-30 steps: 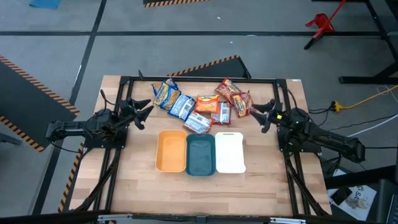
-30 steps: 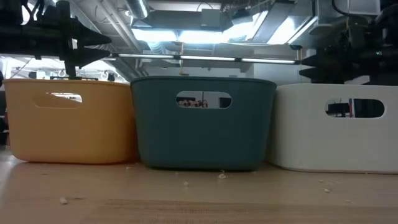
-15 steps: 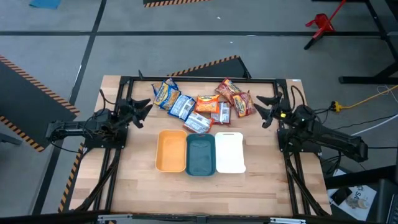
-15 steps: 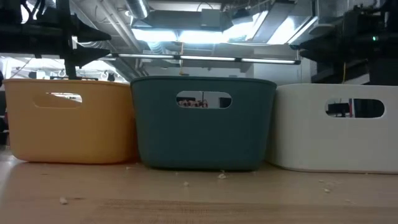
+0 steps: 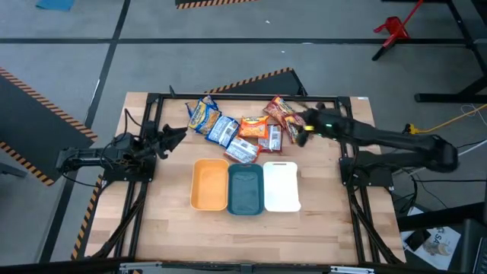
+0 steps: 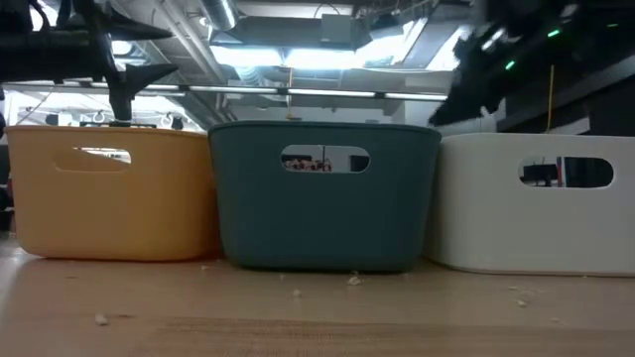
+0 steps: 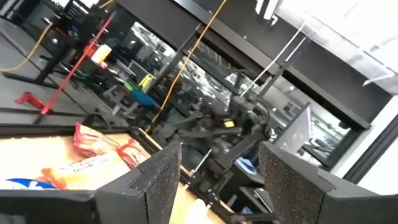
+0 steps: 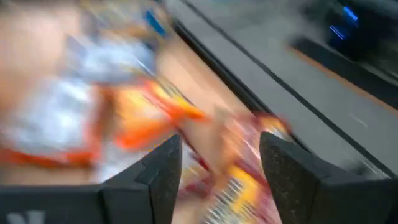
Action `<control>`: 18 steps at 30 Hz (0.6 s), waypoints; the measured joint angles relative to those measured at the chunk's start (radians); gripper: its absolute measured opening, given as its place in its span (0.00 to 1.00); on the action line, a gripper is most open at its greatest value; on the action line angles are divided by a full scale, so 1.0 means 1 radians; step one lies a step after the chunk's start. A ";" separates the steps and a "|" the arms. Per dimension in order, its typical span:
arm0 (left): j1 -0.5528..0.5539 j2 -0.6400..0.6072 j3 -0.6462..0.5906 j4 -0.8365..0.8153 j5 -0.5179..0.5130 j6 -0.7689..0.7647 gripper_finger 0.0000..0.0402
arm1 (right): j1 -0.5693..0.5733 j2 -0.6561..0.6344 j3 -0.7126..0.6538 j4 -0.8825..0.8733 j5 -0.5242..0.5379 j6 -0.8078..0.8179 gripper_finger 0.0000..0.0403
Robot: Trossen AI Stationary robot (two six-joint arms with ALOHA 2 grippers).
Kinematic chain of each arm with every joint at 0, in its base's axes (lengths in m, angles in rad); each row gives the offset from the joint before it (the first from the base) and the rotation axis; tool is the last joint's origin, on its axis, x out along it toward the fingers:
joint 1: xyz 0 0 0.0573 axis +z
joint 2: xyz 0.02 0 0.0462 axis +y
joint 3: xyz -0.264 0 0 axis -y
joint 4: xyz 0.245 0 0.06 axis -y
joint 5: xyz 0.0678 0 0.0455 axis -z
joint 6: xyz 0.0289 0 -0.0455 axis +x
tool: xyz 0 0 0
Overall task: Sort Maruchan noodles
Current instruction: Put the center red noodle pack into the white bin
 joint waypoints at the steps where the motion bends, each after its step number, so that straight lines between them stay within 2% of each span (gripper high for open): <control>1: -0.004 0.000 0.000 0.000 0.003 0.001 0.53 | 0.000 0.053 0.021 -0.037 0.078 0.002 0.53; 4: -0.013 0.000 0.000 -0.014 0.012 0.003 0.53 | -0.005 0.190 0.083 -0.110 0.309 0.042 0.60; 5: -0.014 0.000 0.000 -0.022 0.012 0.004 0.53 | -0.018 0.225 0.103 -0.126 0.340 0.074 0.62; 7: -0.014 0.000 0.000 -0.024 0.013 0.018 0.53 | -0.059 0.273 0.143 -0.197 0.290 0.166 0.67; 10: -0.014 0.000 0.000 -0.023 0.018 0.037 0.53 | -0.142 0.321 0.184 -0.283 0.101 0.323 0.76; 15: -0.014 0.000 0.000 -0.023 0.018 0.081 0.53 | -0.271 0.335 0.174 -0.369 0.044 0.406 0.88; 18: -0.014 0.000 0.000 -0.025 0.018 0.104 0.53 | -0.341 0.335 0.164 -0.352 -0.067 0.429 0.90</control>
